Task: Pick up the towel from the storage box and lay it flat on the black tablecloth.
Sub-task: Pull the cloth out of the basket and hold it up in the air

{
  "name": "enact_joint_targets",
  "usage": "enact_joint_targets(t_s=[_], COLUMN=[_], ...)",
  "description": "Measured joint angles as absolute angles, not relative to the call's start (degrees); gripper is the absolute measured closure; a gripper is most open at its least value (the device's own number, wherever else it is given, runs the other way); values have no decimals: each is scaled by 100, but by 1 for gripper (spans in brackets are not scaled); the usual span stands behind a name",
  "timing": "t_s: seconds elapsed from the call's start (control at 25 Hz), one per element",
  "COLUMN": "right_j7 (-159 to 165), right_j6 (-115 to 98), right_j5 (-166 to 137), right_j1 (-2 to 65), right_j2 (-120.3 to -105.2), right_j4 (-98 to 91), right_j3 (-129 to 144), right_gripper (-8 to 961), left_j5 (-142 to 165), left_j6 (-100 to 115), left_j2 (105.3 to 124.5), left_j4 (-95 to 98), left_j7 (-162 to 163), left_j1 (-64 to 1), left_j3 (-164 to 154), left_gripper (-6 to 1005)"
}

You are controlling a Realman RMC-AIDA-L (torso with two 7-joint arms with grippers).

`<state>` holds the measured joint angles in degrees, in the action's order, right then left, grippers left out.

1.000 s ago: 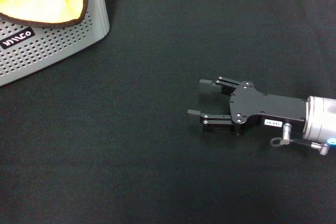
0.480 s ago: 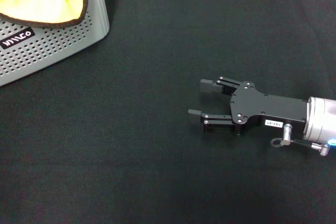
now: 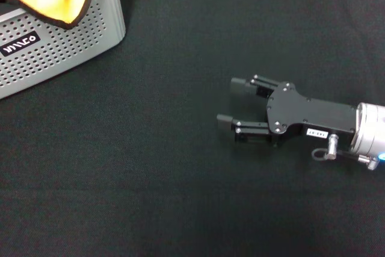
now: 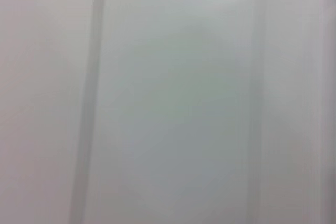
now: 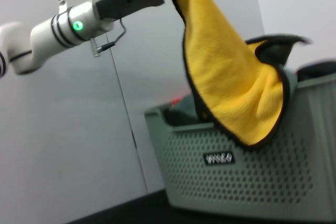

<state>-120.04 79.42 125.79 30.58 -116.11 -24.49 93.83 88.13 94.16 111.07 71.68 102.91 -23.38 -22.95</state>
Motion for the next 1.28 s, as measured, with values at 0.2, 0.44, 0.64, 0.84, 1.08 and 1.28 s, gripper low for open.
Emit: enact_joint_targets(t_s=[0.2,0.44,0.64,0.84,1.08,1.28], right_j7=[-12217,-12449,-12869,-14039,-16528,-17147], right_j6=[8263,8488,8690,8187,5831,5103], right_j5=[12579,12579,12622,12708,14299,14673], right_j1=[3115,3054,2993,2940,2453,2255], right_j2=[-11614,-11610,-11615,-11618,-11618,-11619], right_j4=[-2593,-3143,-3443,-3450,-4133,-4716], right_j3=[9097,9055,9090,9624,11790,12264], right_gripper=[85,85,84,90,99,116], left_j5=[7955,7598,7462,7399,7398,7469], left_j6=[10406,10847,10858,10859,10830,10818], left_j2=[11076,11076,11112,11165,11184,11202], left_j4=[7137,7134,7105,7092,7018,6972], left_j7=[10469,10761,10940,10971,10975,10960], left_j1=[-2334,-2367,-2393,-2401,-2481,-2572], left_j3=[-2295,-2420,-2509,-2512,-2514,-2514], left_gripper=[977,977,978,978,979,980])
